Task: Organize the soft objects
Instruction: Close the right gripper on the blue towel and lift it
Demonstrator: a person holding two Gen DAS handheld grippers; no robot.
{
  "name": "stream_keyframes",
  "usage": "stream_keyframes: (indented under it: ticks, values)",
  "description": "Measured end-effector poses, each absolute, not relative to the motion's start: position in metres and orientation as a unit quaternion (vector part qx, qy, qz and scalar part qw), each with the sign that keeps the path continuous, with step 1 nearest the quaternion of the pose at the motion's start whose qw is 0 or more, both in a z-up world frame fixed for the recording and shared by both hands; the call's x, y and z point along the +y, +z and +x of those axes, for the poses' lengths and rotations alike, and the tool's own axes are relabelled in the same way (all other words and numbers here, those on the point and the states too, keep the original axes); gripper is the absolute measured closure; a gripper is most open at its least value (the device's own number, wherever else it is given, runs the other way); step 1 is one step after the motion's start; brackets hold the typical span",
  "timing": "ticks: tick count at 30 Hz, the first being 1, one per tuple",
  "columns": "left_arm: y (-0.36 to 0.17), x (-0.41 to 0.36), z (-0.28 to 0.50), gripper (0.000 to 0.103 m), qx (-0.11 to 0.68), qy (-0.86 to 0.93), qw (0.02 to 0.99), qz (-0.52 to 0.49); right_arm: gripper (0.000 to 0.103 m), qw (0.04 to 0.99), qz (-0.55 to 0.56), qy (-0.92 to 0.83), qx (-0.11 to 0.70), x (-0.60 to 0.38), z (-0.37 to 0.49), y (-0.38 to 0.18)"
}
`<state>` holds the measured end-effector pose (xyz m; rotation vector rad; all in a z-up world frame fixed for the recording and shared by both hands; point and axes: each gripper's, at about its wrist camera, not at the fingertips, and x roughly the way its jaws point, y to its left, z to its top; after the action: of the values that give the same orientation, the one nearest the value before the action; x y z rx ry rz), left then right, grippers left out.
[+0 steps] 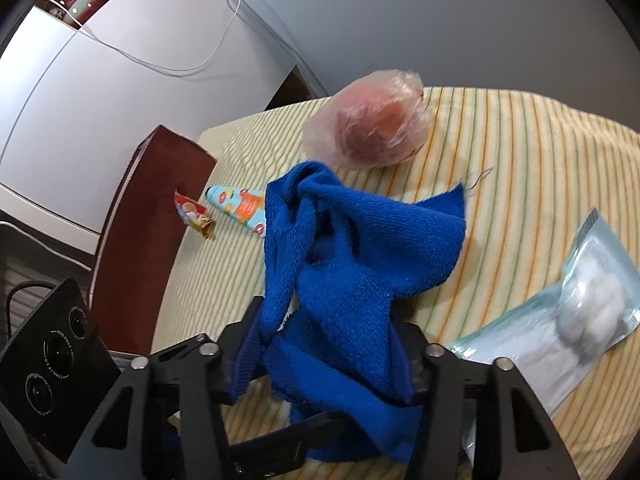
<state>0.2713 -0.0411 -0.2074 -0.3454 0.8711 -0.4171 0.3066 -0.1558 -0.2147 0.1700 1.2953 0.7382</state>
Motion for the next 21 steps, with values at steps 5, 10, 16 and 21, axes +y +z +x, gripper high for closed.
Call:
stream_keyframes:
  ticks: [5, 10, 16, 21]
  values:
    - [-0.201, -0.038, 0.264, 0.066, 0.413, -0.205, 0.872, -0.167, 0.069, 0.734, 0.087, 0.361, 0.569, -0.152, 0.293, -0.208]
    - [-0.188, -0.028, 0.247, 0.068, 0.401, -0.210, 0.875, -0.173, 0.072, 0.736, 0.084, 0.372, 0.559, -0.148, 0.274, -0.195]
    - [-0.167, -0.018, 0.222, 0.070, 0.384, -0.214, 0.882, -0.172, 0.074, 0.738, 0.094, 0.385, 0.546, -0.144, 0.250, -0.176]
    - [-0.146, -0.008, 0.201, 0.070, 0.364, -0.217, 0.888, -0.176, 0.074, 0.744, 0.093, 0.393, 0.532, -0.140, 0.231, -0.155]
